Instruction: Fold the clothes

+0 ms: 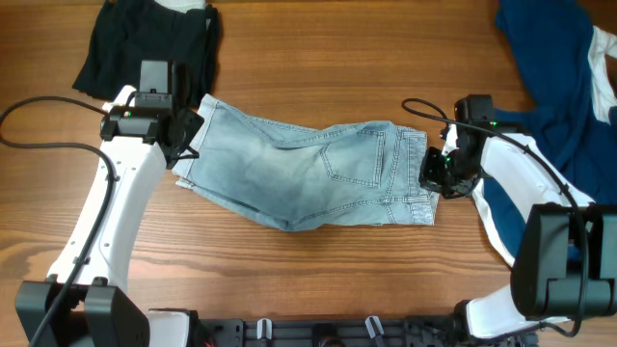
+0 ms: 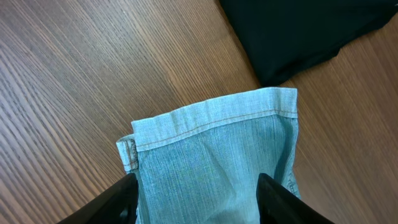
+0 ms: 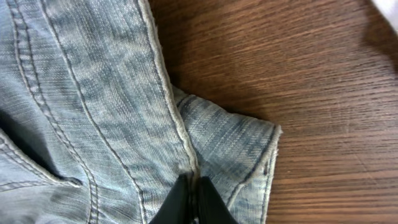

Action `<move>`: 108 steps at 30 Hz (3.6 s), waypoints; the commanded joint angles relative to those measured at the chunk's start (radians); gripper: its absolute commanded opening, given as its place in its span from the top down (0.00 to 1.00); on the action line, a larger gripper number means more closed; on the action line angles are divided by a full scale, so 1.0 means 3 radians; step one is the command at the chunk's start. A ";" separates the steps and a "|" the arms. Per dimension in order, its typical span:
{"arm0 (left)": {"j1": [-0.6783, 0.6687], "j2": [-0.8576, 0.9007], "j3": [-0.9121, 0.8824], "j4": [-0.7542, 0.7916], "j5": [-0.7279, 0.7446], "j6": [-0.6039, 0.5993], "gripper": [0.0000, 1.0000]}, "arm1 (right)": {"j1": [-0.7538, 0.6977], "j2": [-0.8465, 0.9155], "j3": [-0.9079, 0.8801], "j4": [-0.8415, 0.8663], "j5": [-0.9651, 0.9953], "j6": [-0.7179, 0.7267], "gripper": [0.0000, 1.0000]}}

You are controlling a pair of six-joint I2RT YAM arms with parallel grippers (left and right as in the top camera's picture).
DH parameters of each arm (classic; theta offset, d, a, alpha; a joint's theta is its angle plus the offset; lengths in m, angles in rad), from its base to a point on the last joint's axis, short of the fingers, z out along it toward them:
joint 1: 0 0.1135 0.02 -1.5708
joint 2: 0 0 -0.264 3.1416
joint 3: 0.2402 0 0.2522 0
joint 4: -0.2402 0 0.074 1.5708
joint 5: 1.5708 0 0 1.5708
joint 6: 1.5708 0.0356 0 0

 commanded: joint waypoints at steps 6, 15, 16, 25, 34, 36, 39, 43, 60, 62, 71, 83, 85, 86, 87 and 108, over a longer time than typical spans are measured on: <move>0.0006 0.0038 -0.0045 -0.0003 -0.0056 0.0017 0.40 | 0.0014 -0.0851 -0.0006 -0.0306 0.0071 0.0118 0.96; 0.0006 0.0038 -0.0045 -0.0017 -0.0056 0.0018 0.39 | 0.0019 -0.0959 -0.0312 -0.1325 -0.0037 0.0392 0.96; 0.0006 0.0038 -0.0045 -0.0017 -0.0056 0.0018 0.39 | 0.0019 -0.0958 -0.0381 -0.1284 -0.0148 0.0380 0.96; 0.0006 0.0038 -0.0045 -0.0015 -0.0056 0.0018 0.38 | 0.0019 -0.0758 -0.0697 -0.0905 0.0033 0.0844 0.78; 0.0006 0.0038 -0.0045 -0.0011 -0.0057 0.0018 0.35 | 0.0019 -0.0801 -0.0327 -0.0810 -0.0121 0.0637 0.16; 0.0006 0.0038 -0.0045 -0.0014 -0.0057 0.0018 0.35 | 0.0019 -0.0877 -0.0174 -0.0811 -0.0031 0.0631 0.16; 0.0006 0.0038 -0.0045 -0.0014 -0.0056 0.0018 0.35 | 0.0019 -0.0928 -0.0047 -0.0740 0.0046 0.0478 0.11; 0.0006 0.0038 -0.0045 -0.0011 -0.0057 0.0018 0.35 | 0.0019 -0.0795 -0.0102 -0.0710 0.0053 0.0464 0.11; 0.0006 0.0038 -0.0045 -0.0015 -0.0057 0.0017 0.32 | 0.0020 0.0121 -0.0443 0.0473 0.0309 0.0738 0.92; 0.0006 0.0038 -0.0045 -0.0015 -0.0056 0.0017 0.32 | 0.0019 0.0231 -0.0443 0.0642 0.0308 0.0731 0.96; 0.0006 0.0042 -0.0045 -0.0013 -0.0056 0.0015 0.31 | 0.0019 0.0824 -0.0426 0.1879 0.0198 0.0365 0.96; 0.0006 0.0062 -0.0045 0.0024 -0.0025 0.0015 0.33 | -0.0009 0.0605 0.0697 0.0885 0.0360 -0.0172 0.65; 0.0005 0.0092 -0.0045 0.0027 0.0019 0.0014 0.41 | -0.0003 0.0501 0.0971 0.0586 0.0169 -0.0343 0.60; 0.0001 0.0113 -0.0045 0.0028 0.0036 0.0014 0.45 | 0.0006 0.0465 0.1066 0.0492 0.0033 -0.0389 0.58; 0.0000 0.0134 -0.0045 0.0028 0.0045 0.0014 0.53 | 0.0015 0.0444 0.1115 0.0440 -0.0078 -0.0413 0.57; -0.0205 0.1027 -0.0047 0.0100 0.0398 -0.0108 0.96 | 0.1113 0.0752 0.1146 0.0609 -0.0496 -0.0397 0.92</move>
